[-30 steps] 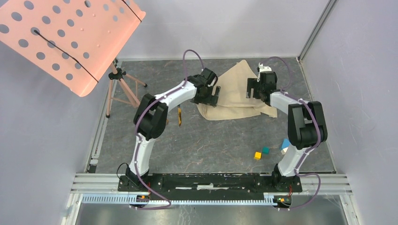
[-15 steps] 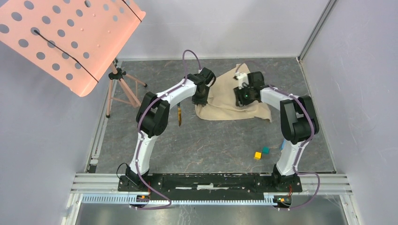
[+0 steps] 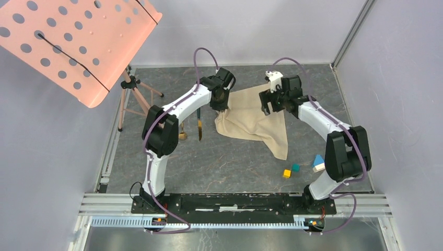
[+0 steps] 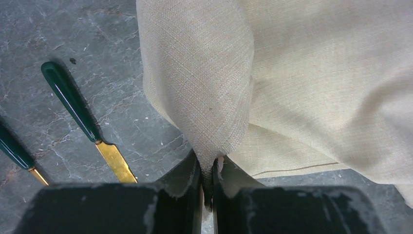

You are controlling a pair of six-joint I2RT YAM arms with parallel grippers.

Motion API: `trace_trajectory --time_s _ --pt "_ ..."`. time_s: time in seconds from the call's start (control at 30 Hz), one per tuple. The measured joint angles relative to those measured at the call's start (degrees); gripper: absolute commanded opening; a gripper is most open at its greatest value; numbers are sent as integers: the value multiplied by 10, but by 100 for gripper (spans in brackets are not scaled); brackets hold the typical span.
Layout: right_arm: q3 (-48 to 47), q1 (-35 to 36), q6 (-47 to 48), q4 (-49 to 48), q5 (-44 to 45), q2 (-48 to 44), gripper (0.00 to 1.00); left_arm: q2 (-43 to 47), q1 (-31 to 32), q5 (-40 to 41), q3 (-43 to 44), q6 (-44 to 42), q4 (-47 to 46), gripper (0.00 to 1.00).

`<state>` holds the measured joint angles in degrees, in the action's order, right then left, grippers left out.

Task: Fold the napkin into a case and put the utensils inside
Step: Pick up the crumpled napkin from the center of the board.

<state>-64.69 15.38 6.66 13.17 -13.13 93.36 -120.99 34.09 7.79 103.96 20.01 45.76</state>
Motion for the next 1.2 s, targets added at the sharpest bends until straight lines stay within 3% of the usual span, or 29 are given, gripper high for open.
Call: trace_trajectory --time_s 0.1,0.23,0.43,0.73,1.0,1.2 --pt "-3 -10 -5 51 92 -12 91 9 0 -12 -1 0 0 15" --pt "44 -6 -21 88 145 -68 90 16 0 -28 -3 0 0 15" --pt "189 19 -117 105 168 -214 70 20 -4 -49 -3 0 0 15" --pt "313 87 -229 122 184 -319 62 20 -7 -101 -3 1 0 15" --pt "336 88 -247 94 221 -275 61 20 -6 -127 -3 1 0 11" --pt "357 90 -266 44 238 -240 34 26 -8 -129 -5 1 0 7"
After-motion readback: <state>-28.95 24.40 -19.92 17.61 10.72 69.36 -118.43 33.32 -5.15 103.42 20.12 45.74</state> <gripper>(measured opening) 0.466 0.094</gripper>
